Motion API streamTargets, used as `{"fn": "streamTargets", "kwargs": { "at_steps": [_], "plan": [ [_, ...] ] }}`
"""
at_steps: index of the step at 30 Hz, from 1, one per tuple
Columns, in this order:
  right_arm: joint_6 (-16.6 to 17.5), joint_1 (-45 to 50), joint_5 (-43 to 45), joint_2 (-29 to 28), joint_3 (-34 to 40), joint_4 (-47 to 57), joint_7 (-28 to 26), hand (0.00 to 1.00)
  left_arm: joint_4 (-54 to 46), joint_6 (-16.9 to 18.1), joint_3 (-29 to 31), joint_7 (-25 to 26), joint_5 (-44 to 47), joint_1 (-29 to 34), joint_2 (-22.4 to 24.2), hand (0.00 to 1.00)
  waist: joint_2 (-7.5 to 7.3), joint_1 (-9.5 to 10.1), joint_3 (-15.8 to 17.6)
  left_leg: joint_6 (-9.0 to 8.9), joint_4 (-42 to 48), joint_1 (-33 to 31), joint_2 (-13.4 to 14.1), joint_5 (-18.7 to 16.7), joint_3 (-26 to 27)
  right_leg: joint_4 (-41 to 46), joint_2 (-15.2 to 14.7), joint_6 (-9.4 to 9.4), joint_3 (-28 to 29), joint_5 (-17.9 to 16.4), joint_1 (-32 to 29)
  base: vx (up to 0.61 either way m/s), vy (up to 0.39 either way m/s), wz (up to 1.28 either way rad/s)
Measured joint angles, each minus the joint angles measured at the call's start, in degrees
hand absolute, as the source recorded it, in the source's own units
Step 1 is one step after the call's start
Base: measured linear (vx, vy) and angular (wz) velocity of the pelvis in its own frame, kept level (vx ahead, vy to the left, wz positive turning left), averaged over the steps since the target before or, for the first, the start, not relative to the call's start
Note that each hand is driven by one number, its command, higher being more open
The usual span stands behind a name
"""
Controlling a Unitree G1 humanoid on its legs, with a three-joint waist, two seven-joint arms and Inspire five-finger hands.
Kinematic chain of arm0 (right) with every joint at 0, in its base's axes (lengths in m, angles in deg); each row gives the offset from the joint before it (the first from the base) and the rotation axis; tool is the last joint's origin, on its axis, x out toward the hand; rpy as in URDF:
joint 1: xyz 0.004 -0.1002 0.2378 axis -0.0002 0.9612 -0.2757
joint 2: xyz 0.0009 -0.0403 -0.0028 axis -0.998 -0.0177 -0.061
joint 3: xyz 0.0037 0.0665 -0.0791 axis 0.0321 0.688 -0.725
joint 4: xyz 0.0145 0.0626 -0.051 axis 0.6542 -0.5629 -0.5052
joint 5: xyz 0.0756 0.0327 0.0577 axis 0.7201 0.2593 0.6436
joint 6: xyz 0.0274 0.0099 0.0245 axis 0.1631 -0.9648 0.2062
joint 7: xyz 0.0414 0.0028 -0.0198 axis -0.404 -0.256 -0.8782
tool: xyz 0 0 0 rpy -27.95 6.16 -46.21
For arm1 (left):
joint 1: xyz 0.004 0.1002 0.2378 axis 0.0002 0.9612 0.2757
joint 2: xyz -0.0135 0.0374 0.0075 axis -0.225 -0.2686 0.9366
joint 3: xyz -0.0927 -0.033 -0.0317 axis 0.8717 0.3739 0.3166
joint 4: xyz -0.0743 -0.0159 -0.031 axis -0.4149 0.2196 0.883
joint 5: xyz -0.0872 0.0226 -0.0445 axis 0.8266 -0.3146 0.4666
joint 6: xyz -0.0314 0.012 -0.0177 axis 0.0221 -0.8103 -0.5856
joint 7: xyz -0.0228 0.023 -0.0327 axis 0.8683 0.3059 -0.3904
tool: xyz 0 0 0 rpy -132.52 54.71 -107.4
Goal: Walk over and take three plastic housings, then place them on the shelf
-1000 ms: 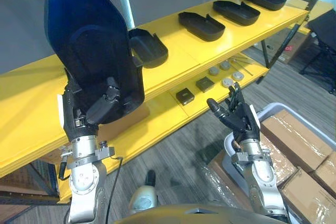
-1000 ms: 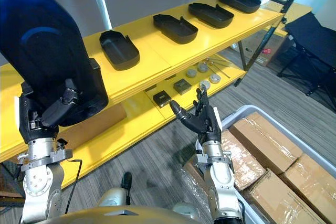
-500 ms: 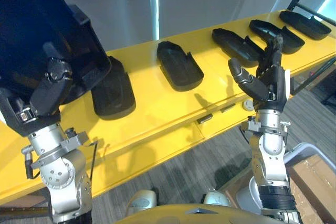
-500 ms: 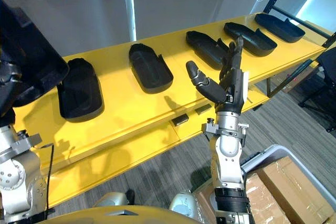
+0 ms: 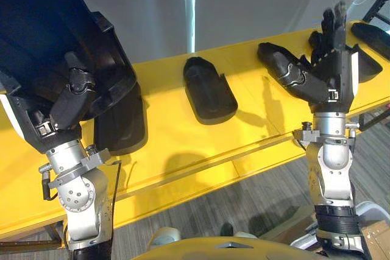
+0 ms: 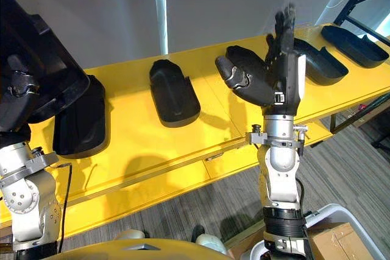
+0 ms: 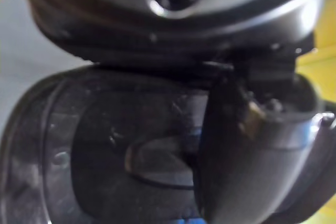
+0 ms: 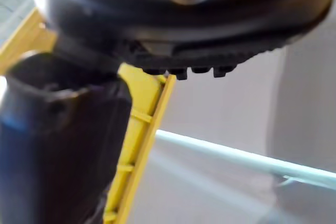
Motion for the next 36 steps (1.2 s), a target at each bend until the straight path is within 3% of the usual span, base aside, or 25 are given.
{"fn": "streamTargets", "kwargs": {
  "at_steps": [7, 8, 10, 11, 12, 14, 15, 16, 17, 18, 19, 20, 21, 22, 23, 25, 26, 27, 28, 29, 30, 31, 33, 35, 36],
  "plan": [
    [-0.12, 0.81, 4.14, -0.93, -2.1, 1.91, -3.4, 1.0, -3.66, -0.16, 0.47, -0.43, 0.35, 6.1, 2.67, 0.0, 0.44, 0.78, -0.11, -0.47, -0.21, -1.01, -1.0, 0.88, -1.52, -0.3, -0.85, -0.27, -2.8, -0.3, 1.23, -0.03, 0.022, 0.29],
    [-0.16, 2.25, 3.95, -1.54, -1.79, 1.96, -3.25, 1.0, -3.63, -0.79, 0.13, -2.12, 1.39, 7.1, 3.89, 0.0, 0.53, 0.09, -0.14, 1.03, -2.2, -1.36, 0.1, 0.52, 2.63, -0.96, -1.93, -0.15, -6.86, -0.24, 2.55, -0.09, 0.022, 1.22],
    [-0.91, 5.37, 3.43, -2.48, -0.4, 3.05, -3.04, 1.0, -3.62, -1.08, -0.92, -4.51, 3.72, 7.81, 4.17, 0.0, 0.46, -1.18, -0.37, 1.72, -3.5, -1.42, 3.79, 0.99, 13.11, -1.1, -3.2, -0.03, -11.76, -0.17, 3.94, -0.07, 0.034, 1.56],
    [-0.97, 7.74, 2.99, -2.29, 1.28, 3.54, -2.85, 1.0, -3.61, -0.98, -1.85, -5.45, 4.58, 7.9, 4.28, 0.0, 0.82, -2.13, -0.58, 3.67, -3.49, -2.66, 6.03, 2.46, 20.04, -0.58, -5.12, 0.23, -15.35, -0.66, 4.18, -0.04, 0.105, 1.52],
    [-1.09, 8.05, 2.99, -2.15, 1.84, 3.42, -2.96, 1.0, -3.61, -0.95, -1.99, -5.67, 4.61, 7.88, 4.37, 0.0, 1.27, -2.46, -0.55, 4.14, -3.04, -3.45, 6.43, 3.24, 21.74, -0.06, -5.88, 0.37, -16.6, -0.82, 4.0, -0.05, 0.226, 1.57],
    [-1.15, 8.19, 3.04, -1.86, 3.47, 2.72, -3.22, 1.0, -3.51, -0.95, -2.97, -6.04, 4.61, 7.92, 4.42, 0.0, 2.05, -2.64, 0.01, 4.76, -0.02, -5.42, 6.87, 8.65, 24.32, 3.09, -9.17, 1.26, -18.55, -2.48, 2.92, -0.06, 0.269, 0.8],
    [-1.1, 8.17, 3.12, -1.85, 4.02, 1.79, -3.42, 1.0, -3.26, -0.95, -3.5, -6.26, 4.57, 7.9, 4.39, 0.0, 1.62, -2.7, 0.29, 2.0, 3.73, -7.43, 4.85, 10.89, 23.73, 5.59, -13.04, 2.11, -18.88, -3.3, 2.55, -0.07, 0.294, 0.58],
    [-1.0, 8.17, 3.22, -1.8, 3.97, 0.94, -3.83, 1.0, -2.77, -0.55, -3.67, -6.39, 4.54, 7.85, 4.39, 0.0, 0.59, -3.15, 0.47, 0.91, 5.29, -8.81, 0.44, 15.34, 23.43, 6.7, -16.4, 3.09, -18.13, -4.08, 2.69, -0.06, 0.247, 0.71],
    [-0.8, 8.11, 3.71, -1.62, 4.03, 0.61, -4.37, 1.0, -2.33, -0.25, -4.1, -6.28, 4.56, 7.7, 4.42, 0.0, 0.18, -4.07, 0.39, 0.24, 4.8, -9.21, -1.22, 17.49, 22.6, 7.13, -17.09, 3.1, -16.55, -4.07, 2.06, -0.1, 0.187, 0.93],
    [-0.47, 7.5, 5.54, -1.01, 4.06, 0.29, -4.82, 1.0, -1.75, 0.1, -4.68, -6.18, 4.33, 7.04, 4.04, 0.0, -1.67, -5.36, 0.79, 0.58, 5.19, -10.55, -3.41, 16.99, 20.63, 6.77, -19.47, 2.65, -12.92, -3.45, 0.14, -0.16, 0.206, 0.46],
    [-0.23, 5.87, 6.14, -0.7, 3.82, -1.31, -5.24, 1.0, -0.77, 0.68, -4.83, -6.18, 3.97, 7.26, 3.94, 0.0, -0.21, -3.81, 0.82, 2.34, 11.54, -10.96, 1.12, 10.69, 19.89, 6.25, -18.7, 5.82, -11.94, -1.68, -0.41, -0.17, 0.232, 0.08],
    [-0.04, 5.24, 6.48, -0.53, 3.33, -2.16, -5.28, 1.0, -0.15, 0.66, -5.18, -6.13, 4.01, 7.56, 3.91, 0.0, 0.82, -3.46, 0.78, 0.25, 11.96, -9.91, 3.02, 8.43, 18.99, 5.87, -17.72, 6.07, -11.05, -1.29, -0.36, -0.14, 0.311, -0.46],
    [0.2, 4.6, 7.46, -0.55, 2.54, -3.23, -4.86, 1.0, 1.24, 0.66, -5.89, -6.11, 4.0, 8.25, 3.97, 0.0, 2.11, -3.2, 0.55, -3.45, 9.15, -7.3, 4.32, 4.28, 17.22, 5.74, -17.6, 7.1, -9.84, -0.66, -0.49, -0.1, 0.398, -0.3],
    [0.51, 5.07, 7.86, -1.7, 2.19, -3.63, -4.08, 1.0, 2.26, 0.49, -6.6, -6.48, 4.06, 9.07, 3.57, 0.0, 2.02, -3.46, 0.56, -2.0, 7.25, -6.11, 3.25, 0.47, 17.86, 4.75, -18.3, 7.49, -9.5, 0.02, -0.2, -0.09, 0.433, -0.24],
    [0.57, 5.47, 7.8, -3.07, 2.12, -3.76, -3.38, 1.0, 2.7, 0.25, -6.61, -6.85, 4.06, 9.25, 3.22, 0.0, 1.05, -3.45, 0.93, -1.94, 7.35, -5.92, 2.42, 0.19, 19.01, 3.83, -19.09, 7.06, -9.18, 0.43, 0.34, -0.07, 0.391, -0.12],
    [1.1, 5.94, 6.76, -6.01, 1.94, -3.73, -0.68, 1.0, 2.74, -1.1, -6.3, -7.93, 4.33, 9.19, 2.29, 0.0, -0.73, -4.03, 2.07, 0.82, 10.68, -7.55, 1.0, -2.64, 20.11, 1.51, -20.22, 5.45, -9.7, 1.24, 1.44, -0.06, 0.323, -0.06],
    [1.22, 6.73, 5.17, -6.97, 1.87, -3.73, 1.18, 1.0, 2.89, -1.91, -5.91, -9.16, 4.32, 8.93, 1.44, 0.0, -1.6, -3.83, 2.76, 1.76, 13.29, -8.6, 0.87, -4.19, 20.27, 2.24, -20.52, 4.87, -10.3, 6.94, 1.73, -0.04, 0.269, -0.1],
    [1.27, 7.31, 5.19, -7.53, 1.66, -3.72, 1.98, 1.0, 3.14, -2.37, -5.76, -9.84, 4.32, 8.95, 1.12, 0.0, -1.61, -3.57, 3.01, 2.07, 13.89, -8.46, 0.87, -4.65, 20.48, 2.74, -20.88, 6.92, -10.54, 9.24, 1.59, -0.03, 0.346, -0.04],
    [1.64, 8.75, 5.19, -9.03, 1.23, -3.7, 3.51, 1.0, 3.81, -3.44, -5.64, -11.73, 4.24, 8.91, 0.27, 0.0, -0.94, -3.83, 3.49, 2.89, 13.52, -7.47, 0.42, -4.95, 20.81, 6.2, -21.87, 6.9, -10.15, 13.21, 0.37, -0.02, 0.299, -0.06],
    [1.69, 9.06, 5.01, -9.6, 1.15, -3.69, 4.35, 1.0, 3.81, -3.75, -5.64, -12.36, 4.1, 8.88, -0.16, 0.0, -0.75, -3.84, 3.64, 3.46, 12.72, -6.77, 0.09, -4.73, 21.19, 7.61, -22.27, 5.61, -9.55, 14.44, -0.64, 0.0, 0.356, -0.12],
    [1.68, 9.39, 2.73, -10.29, 1.02, -3.68, 6.12, 1.0, 3.79, -3.9, -5.42, -13.44, 4.1, 8.69, -1.38, 0.0, -0.04, -3.75, 3.97, 5.36, 10.57, -5.46, -0.17, -3.53, 22.26, 11.08, -22.28, 2.94, -8.9, 14.04, -2.76, 0.02, 0.2, -0.17],
    [1.68, 9.52, 1.65, -10.31, 0.92, -3.67, 6.61, 1.0, 3.79, -3.93, -5.15, -13.92, 4.11, 8.44, -2.0, 0.0, 0.6, -3.86, 4.34, 5.72, 9.25, -4.85, -0.3, -2.97, 22.22, 13.6, -21.22, 2.39, -8.09, 11.59, -3.47, 0.05, 0.185, -0.08],
    [1.68, 11.08, -0.66, -10.27, 1.27, -1.86, 6.99, 1.0, 3.78, -4.04, -5.08, -15.77, 4.71, 6.18, -3.86, 0.0, 0.86, -4.21, 4.23, 6.78, 3.78, -3.64, -1.48, 0.23, 21.25, 18.05, -14.66, 3.8, -5.53, 1.56, -4.25, 0.09, 0.113, 0.15],
    [1.63, 12.1, -1.64, -10.03, 1.6, 0.6, 6.85, 1.0, 3.79, -4.64, -6.14, -16.23, 4.64, 3.09, -3.84, 0.0, 0.8, -4.34, 4.23, 7.47, -1.74, -2.42, -3.35, 3.37, 20.91, 16.36, -9.65, 3.19, -4.79, -5.18, -3.67, 0.07, 0.061, 0.13],
    [1.63, 12.17, -1.67, -9.99, 1.58, 0.76, 6.84, 1.0, 3.79, -4.9, -6.58, -16.02, 4.64, 2.72, -3.87, 0.0, 0.82, -4.39, 4.24, 7.71, -2.29, -2.12, -3.56, 3.75, 20.91, 15.57, -8.95, 2.89, -4.88, -5.67, -3.22, 0.07, 0.018, 0.14]
  ]
}}
